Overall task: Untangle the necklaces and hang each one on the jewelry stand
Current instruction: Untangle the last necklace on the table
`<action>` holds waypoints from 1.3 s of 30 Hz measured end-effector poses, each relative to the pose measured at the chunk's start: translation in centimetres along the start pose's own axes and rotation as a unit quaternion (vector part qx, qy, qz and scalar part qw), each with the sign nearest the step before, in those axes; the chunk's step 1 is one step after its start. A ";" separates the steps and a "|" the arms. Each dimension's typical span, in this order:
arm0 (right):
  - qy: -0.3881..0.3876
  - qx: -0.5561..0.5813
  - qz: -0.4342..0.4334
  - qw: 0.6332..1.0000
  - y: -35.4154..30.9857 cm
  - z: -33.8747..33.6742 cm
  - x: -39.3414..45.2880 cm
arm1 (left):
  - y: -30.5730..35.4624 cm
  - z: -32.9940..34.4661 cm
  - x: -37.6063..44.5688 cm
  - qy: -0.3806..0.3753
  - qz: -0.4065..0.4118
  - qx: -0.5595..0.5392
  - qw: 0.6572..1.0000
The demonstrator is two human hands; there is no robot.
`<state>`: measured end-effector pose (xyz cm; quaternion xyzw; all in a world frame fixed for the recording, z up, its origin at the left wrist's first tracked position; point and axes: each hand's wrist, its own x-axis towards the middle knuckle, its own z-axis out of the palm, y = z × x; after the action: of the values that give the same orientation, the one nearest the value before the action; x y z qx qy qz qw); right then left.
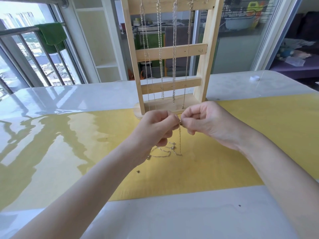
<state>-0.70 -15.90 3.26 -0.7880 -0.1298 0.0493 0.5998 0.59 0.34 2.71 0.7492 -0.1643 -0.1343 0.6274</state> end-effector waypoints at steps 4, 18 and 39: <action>0.002 -0.091 0.007 0.996 -0.4 0.4 0.0 | -0.1 0.5 0.0 -0.006 -0.010 -0.019 1.000; 0.090 0.051 -0.017 0.994 0.0 0.8 0.4 | -1.0 0.9 0.3 0.120 0.196 0.107 0.967; 0.079 -0.129 -0.044 0.988 0.3 1.0 0.2 | 0.0 -0.6 0.5 0.010 0.059 0.159 0.986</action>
<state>-0.68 -14.92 2.73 -0.8536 -0.1215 -0.0567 0.5033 1.27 0.71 2.80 0.8297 -0.2209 -0.0619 0.5088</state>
